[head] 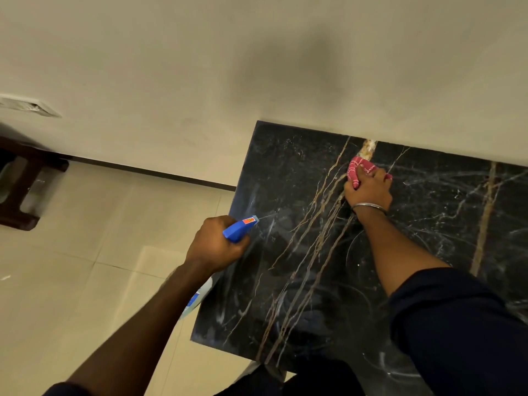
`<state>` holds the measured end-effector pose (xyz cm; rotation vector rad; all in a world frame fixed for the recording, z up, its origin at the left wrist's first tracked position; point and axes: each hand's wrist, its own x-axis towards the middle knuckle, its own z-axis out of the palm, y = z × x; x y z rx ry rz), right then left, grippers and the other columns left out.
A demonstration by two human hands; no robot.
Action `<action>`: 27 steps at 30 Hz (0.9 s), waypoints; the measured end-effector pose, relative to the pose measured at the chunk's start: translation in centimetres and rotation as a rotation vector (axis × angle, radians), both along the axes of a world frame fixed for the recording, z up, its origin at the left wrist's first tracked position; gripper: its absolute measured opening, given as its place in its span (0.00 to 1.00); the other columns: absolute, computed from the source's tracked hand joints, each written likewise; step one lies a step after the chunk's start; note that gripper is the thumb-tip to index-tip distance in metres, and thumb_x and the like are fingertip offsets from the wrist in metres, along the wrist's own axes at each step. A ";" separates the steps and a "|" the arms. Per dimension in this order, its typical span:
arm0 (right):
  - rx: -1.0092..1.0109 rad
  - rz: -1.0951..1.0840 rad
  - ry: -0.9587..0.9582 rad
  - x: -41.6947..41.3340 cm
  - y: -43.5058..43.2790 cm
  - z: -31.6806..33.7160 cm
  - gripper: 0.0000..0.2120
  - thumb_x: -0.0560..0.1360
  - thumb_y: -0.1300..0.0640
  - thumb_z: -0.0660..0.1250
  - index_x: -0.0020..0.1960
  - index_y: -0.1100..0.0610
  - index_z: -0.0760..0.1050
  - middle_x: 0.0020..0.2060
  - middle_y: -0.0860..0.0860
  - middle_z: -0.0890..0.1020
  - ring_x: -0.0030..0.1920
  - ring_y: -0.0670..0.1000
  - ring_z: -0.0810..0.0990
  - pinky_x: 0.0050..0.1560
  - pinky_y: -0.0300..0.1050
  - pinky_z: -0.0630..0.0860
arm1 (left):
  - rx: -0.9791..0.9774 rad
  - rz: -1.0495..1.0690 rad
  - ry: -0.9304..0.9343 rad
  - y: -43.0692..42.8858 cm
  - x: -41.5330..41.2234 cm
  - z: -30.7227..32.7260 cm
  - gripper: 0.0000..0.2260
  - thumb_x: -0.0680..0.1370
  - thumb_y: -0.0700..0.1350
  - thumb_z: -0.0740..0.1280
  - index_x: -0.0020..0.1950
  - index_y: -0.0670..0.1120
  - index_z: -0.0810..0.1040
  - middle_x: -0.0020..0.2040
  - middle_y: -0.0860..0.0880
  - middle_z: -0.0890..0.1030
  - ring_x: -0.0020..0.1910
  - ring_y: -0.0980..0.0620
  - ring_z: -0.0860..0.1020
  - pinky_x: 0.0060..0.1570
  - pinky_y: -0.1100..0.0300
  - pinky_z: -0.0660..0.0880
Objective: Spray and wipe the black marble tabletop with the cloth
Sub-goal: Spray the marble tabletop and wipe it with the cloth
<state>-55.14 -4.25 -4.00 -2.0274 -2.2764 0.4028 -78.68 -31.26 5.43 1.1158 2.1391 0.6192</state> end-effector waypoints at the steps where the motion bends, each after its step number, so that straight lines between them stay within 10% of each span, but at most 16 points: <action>1: 0.000 -0.015 -0.001 -0.2 -0.1 0.0 0.27 0.76 0.41 0.63 0.72 0.51 0.69 0.68 0.61 0.66 0.68 0.67 0.64 0.58 0.63 0.75 | 0.004 -0.016 0.005 -0.2 0.2 -0.1 0.07 0.72 0.48 0.72 0.42 0.50 0.75 0.32 0.53 0.75 0.30 0.53 0.74 0.34 0.65 0.68; 7: 0.071 -0.048 0.003 -5.4 -5.4 0.2 0.27 0.78 0.42 0.59 0.73 0.54 0.65 0.67 0.63 0.66 0.63 0.67 0.68 0.50 0.56 0.77 | 0.107 0.008 -0.022 -0.8 0.4 -0.3 0.07 0.75 0.46 0.70 0.41 0.53 0.73 0.31 0.55 0.74 0.30 0.55 0.74 0.34 0.71 0.67; 16: 0.136 0.715 0.050 -11.7 -17.5 -1.7 0.30 0.73 0.43 0.68 0.72 0.53 0.68 0.62 0.62 0.73 0.57 0.63 0.75 0.43 0.54 0.81 | 0.147 0.044 -0.022 0.2 -0.3 0.6 0.10 0.75 0.44 0.69 0.36 0.52 0.71 0.28 0.52 0.72 0.27 0.55 0.70 0.31 0.68 0.67; 23: 0.053 -0.131 -0.038 -11.3 -15.5 -1.1 0.30 0.75 0.41 0.62 0.74 0.51 0.64 0.64 0.61 0.67 0.56 0.63 0.72 0.43 0.51 0.77 | 0.156 0.088 -0.032 0.2 -0.9 1.4 0.10 0.75 0.43 0.69 0.36 0.50 0.71 0.28 0.52 0.71 0.26 0.55 0.69 0.32 0.67 0.66; 27: 0.115 0.295 0.093 -16.0 -18.3 -1.0 0.29 0.72 0.44 0.66 0.69 0.57 0.69 0.60 0.64 0.73 0.54 0.64 0.75 0.43 0.54 0.80 | 0.182 0.094 -0.018 0.6 -1.2 1.8 0.08 0.75 0.44 0.69 0.38 0.48 0.73 0.28 0.51 0.72 0.27 0.54 0.69 0.31 0.66 0.67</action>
